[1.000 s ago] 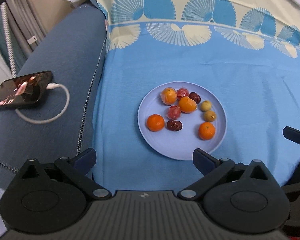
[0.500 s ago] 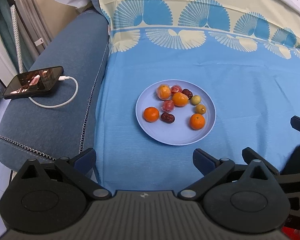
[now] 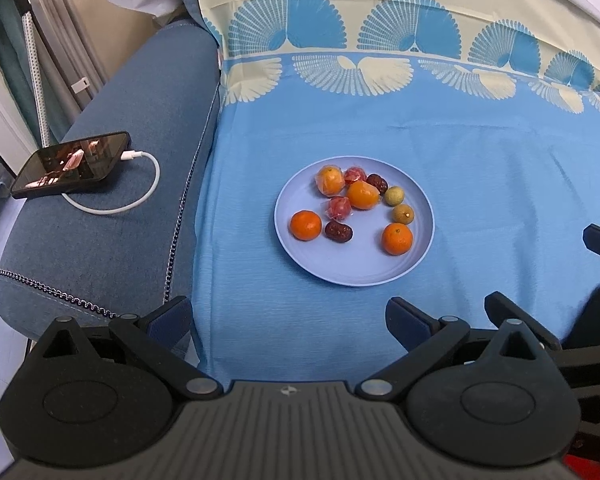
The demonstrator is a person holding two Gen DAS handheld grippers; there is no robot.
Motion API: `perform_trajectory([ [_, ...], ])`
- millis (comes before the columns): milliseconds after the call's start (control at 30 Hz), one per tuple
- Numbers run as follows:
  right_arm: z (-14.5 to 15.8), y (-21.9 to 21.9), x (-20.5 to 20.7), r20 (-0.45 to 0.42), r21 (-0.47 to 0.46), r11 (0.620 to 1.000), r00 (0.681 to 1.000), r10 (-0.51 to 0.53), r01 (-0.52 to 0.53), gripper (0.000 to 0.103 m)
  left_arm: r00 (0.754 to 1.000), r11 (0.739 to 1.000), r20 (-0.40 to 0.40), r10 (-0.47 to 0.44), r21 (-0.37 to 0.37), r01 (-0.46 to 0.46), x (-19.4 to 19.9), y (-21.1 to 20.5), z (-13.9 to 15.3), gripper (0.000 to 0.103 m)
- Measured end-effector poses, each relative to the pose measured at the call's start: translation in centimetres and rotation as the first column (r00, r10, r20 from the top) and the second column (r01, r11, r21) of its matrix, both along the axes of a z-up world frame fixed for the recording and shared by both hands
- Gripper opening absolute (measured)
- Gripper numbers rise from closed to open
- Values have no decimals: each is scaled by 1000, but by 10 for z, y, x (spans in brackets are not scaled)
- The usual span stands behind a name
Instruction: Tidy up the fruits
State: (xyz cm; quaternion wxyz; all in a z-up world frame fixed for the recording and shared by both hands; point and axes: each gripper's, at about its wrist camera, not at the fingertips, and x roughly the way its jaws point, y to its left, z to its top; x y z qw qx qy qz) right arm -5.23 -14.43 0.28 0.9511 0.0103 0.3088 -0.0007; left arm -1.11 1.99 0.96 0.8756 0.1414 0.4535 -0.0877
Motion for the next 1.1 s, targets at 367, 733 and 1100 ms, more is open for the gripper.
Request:
perform_trajectory([
  [367,-2,-1,2,-14,7,1000,1000,-1,1,102,1000,1000,-7,-2,7,2,0,1,-4,103],
  [733,-3,-2,2,-15,9,1000,1000,-3,3,102,1000,1000,-9,4,7,-3,1,2,-3,103],
  [1100,-3,-2,2,-16,9,1000,1000,-2,2,102,1000,1000,15,4,24,-4,-2,0,-3,103],
])
